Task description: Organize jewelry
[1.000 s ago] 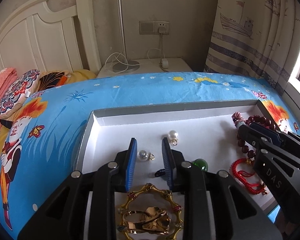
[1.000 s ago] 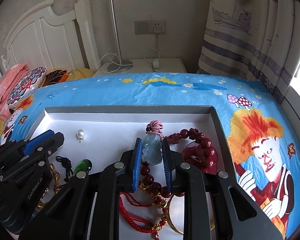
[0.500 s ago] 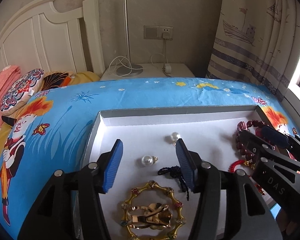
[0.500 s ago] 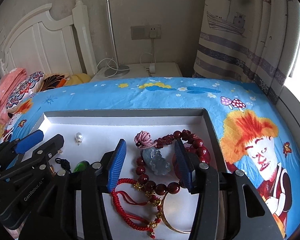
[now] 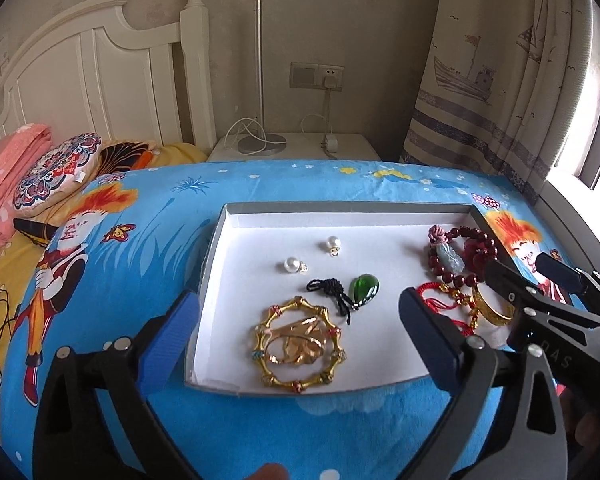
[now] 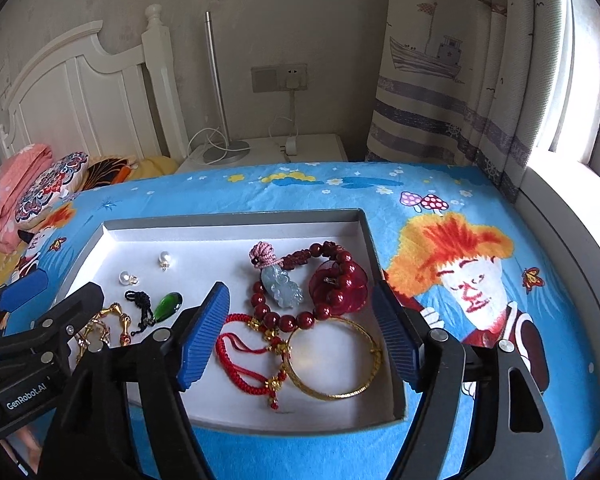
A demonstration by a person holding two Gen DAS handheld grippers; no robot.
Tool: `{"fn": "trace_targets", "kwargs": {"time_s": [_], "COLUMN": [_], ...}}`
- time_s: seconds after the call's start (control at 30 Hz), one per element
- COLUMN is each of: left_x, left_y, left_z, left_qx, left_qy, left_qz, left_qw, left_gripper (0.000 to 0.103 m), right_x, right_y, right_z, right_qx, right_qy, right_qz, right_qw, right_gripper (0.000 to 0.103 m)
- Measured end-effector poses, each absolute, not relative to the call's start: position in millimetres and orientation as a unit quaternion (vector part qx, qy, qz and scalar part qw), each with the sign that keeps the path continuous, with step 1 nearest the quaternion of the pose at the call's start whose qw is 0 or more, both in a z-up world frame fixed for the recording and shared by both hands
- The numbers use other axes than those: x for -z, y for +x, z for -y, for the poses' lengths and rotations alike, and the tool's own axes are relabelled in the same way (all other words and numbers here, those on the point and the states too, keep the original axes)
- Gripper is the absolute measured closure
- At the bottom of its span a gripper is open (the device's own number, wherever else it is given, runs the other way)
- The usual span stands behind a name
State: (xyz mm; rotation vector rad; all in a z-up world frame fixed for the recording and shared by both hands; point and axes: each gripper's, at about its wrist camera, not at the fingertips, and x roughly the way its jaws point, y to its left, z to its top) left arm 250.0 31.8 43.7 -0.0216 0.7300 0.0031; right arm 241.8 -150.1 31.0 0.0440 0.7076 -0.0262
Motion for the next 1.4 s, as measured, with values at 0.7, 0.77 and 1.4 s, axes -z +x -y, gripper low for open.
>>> {"fn": "trace_targets", "kwargs": {"time_s": [0.7, 0.77, 1.4], "left_x": [-48.0, -49.4, -51.6], "left_y": [204.0, 203.2, 206.5], "left_z": [-18.1, -18.7, -20.2], "left_qx": [0.002, 0.000, -0.007], "left_qy": [-0.003, 0.000, 0.000], "left_qz": [-0.376, -0.375, -0.372], "left_qw": [0.927, 0.927, 0.928], "left_gripper": [0.005, 0.005, 0.005], "right_x": [-44.2, -45.3, -47.4], "right_y": [165.7, 163.7, 164.6], "right_z": [169.8, 168.9, 165.6], "right_qx": [0.021, 0.019, 0.017], "right_qy": [0.024, 0.023, 0.022], "right_qz": [-0.350, -0.351, -0.349], "right_qw": [0.936, 0.936, 0.937], "right_gripper": [0.019, 0.019, 0.019]}}
